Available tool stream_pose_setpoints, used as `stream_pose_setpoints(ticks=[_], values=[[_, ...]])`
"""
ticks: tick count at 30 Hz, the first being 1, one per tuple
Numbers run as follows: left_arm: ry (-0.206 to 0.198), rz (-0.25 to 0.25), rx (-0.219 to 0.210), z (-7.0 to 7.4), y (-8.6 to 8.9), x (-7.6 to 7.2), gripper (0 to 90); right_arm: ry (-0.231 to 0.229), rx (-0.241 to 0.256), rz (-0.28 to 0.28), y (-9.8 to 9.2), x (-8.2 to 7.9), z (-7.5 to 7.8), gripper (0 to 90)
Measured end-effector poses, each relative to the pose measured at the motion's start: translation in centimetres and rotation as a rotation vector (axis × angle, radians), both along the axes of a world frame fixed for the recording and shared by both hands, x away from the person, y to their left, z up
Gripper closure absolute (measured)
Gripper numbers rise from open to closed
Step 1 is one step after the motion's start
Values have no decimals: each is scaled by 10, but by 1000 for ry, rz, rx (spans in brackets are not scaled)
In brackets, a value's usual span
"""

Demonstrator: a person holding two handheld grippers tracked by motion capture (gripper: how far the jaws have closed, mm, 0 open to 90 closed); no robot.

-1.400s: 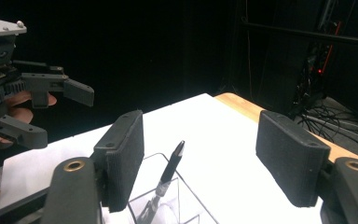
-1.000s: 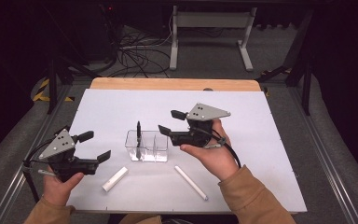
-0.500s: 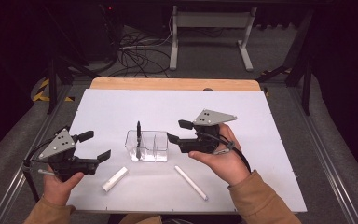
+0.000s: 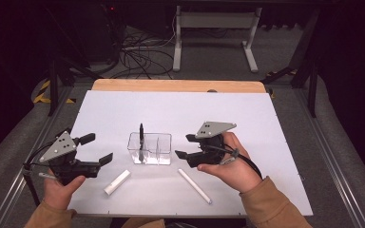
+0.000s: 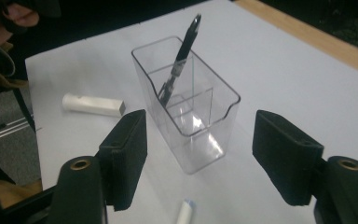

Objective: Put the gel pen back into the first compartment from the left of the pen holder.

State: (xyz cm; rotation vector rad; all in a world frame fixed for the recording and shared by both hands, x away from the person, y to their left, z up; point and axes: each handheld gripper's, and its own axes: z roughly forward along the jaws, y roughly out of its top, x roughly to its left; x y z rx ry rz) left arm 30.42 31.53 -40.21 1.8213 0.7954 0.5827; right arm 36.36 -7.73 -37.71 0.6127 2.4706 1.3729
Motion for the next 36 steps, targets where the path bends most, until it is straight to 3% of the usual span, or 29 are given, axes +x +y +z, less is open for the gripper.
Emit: stream_pose_setpoints(ticks=[3, 8, 11, 22, 31, 36], values=[[2, 2, -7, 0, 0, 0, 95, 58, -44, -27, 1, -2, -3, 377], [2, 2, -5, 0, 0, 0, 95, 87, -84, -22, 2, -4, -8, 376], [3, 2, -5, 0, 0, 0, 95, 134, -127, -20, 4, -4, -13, 381], [4, 4, -1, 0, 0, 0, 97, 273, -181, -40, 9, -6, -25, 452], [6, 4, 1, 0, 0, 0, 96, 418, -309, -81, 17, -5, -38, 505], [6, 5, 2, 0, 0, 0, 97, 440, -354, -97, 20, -4, -43, 550]])
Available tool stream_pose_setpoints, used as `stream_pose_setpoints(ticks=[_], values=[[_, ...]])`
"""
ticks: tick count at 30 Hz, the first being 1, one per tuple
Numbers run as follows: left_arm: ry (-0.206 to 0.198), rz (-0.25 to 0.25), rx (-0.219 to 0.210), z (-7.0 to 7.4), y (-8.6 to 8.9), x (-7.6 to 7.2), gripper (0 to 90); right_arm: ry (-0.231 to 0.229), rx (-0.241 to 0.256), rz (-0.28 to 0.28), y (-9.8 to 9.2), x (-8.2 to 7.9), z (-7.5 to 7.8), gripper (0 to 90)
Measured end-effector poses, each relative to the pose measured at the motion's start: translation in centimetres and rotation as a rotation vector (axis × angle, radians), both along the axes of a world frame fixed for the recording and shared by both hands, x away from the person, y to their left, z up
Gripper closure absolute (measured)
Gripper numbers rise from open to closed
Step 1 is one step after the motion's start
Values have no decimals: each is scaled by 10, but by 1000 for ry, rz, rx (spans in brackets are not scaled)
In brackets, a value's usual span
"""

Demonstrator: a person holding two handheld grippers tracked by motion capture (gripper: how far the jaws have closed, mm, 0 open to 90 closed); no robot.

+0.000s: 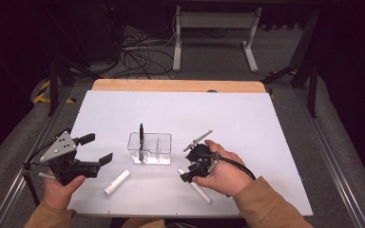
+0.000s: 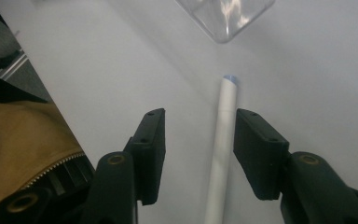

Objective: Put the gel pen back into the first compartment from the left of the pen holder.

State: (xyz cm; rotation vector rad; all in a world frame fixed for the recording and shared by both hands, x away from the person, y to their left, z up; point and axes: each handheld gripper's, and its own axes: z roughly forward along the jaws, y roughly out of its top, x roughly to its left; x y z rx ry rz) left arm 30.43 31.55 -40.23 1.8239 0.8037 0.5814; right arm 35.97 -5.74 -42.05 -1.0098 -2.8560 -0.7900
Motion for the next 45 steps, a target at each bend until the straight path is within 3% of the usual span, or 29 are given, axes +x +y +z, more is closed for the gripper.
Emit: stream_pose_setpoints(ticks=[5, 14, 21, 31, 45], values=[[2, 1, -3, 0, 0, 0, 97, 17, -78, -9, 3, 3, -9, 575], [3, 1, -2, 0, 0, 0, 97, 38, -152, -42, 5, 7, -20, 604], [3, 2, 1, 0, 0, 0, 97, 55, -206, -46, 10, 6, -26, 692], [3, -1, 1, 0, 0, 0, 97, 52, -265, -40, 16, 4, -35, 774], [3, -2, -1, 0, 0, 0, 97, 34, -300, -54, 21, 1, -40, 788]])
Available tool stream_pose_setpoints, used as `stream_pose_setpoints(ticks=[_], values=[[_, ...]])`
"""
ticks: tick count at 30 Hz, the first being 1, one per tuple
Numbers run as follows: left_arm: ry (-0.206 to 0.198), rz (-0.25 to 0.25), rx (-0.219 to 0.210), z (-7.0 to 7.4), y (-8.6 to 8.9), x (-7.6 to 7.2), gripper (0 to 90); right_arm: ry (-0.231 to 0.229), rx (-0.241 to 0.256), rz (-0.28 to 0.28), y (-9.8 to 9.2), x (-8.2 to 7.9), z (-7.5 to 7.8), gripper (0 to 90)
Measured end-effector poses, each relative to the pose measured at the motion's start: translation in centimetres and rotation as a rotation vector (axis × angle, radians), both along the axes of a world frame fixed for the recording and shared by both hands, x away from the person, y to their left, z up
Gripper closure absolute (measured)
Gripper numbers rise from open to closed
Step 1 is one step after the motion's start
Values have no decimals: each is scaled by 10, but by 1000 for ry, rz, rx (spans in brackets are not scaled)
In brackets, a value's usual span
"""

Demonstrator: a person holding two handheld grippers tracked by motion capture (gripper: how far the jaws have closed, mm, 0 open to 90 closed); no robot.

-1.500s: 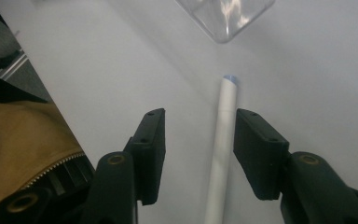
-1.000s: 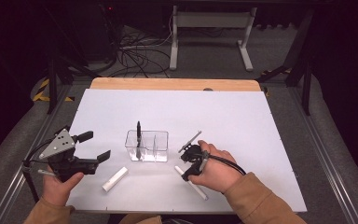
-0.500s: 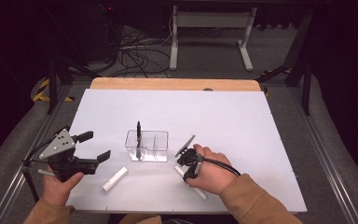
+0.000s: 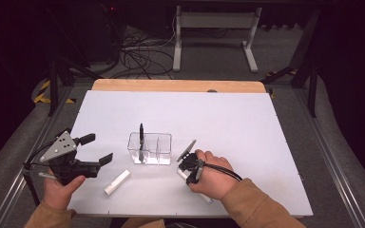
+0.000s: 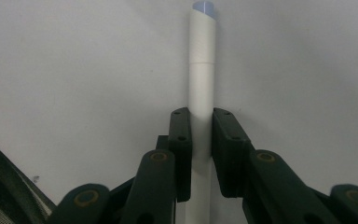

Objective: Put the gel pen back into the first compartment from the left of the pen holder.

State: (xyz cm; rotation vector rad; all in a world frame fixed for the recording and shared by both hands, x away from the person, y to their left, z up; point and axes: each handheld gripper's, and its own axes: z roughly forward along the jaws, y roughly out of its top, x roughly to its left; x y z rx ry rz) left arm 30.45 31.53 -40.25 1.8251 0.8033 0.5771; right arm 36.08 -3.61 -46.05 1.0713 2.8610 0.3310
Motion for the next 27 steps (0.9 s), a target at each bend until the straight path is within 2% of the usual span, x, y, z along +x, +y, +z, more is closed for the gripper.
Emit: stream_pose_setpoints(ticks=[17, 27], values=[[2, -1, -1, 0, 0, 0, 97, 5, 4, -7, 0, 0, 0, 791], [0, -1, 0, 0, 0, 0, 97, -1, 2, 11, -1, 0, 1, 793]])
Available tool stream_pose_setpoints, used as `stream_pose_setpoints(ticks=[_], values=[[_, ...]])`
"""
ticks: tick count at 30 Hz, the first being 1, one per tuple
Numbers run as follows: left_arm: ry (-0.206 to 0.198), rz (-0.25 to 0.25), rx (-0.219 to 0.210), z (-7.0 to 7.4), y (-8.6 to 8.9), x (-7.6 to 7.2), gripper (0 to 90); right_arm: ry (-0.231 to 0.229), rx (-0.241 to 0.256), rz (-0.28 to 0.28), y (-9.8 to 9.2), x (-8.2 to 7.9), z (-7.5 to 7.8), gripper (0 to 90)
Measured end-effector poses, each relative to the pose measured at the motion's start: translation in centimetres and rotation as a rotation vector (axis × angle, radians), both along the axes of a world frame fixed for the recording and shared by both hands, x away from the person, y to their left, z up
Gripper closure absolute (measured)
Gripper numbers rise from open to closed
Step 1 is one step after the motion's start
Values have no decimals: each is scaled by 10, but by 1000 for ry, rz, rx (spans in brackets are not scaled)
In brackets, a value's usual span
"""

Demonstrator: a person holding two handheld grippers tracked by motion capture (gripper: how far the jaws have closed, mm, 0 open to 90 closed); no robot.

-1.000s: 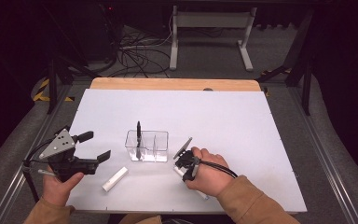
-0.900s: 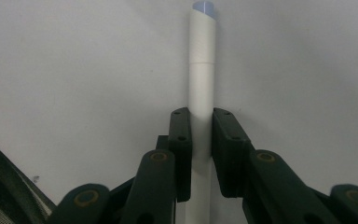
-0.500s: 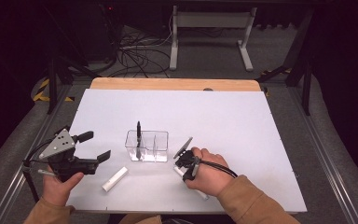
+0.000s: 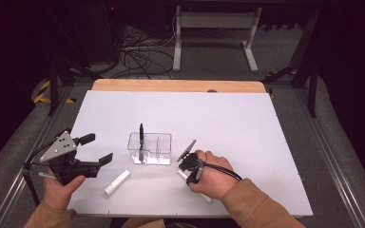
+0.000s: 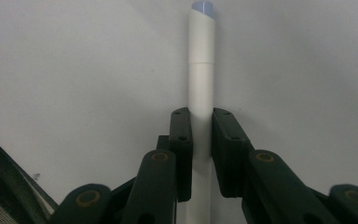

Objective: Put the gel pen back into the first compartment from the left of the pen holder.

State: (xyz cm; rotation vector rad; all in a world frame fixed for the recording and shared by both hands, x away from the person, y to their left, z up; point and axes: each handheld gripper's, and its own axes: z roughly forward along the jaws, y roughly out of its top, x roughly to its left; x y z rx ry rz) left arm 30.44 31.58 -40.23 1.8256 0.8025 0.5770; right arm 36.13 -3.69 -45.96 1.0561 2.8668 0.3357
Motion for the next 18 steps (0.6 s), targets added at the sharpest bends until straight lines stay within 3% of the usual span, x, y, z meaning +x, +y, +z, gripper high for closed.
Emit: stream_pose_setpoints(ticks=[5, 18], values=[[3, 4, -5, 0, 2, -1, 97, -23, 65, -22, -6, 1, 17, 793], [-1, 5, -1, 0, 1, -1, 96, -69, 120, -29, -14, 1, 37, 793]])
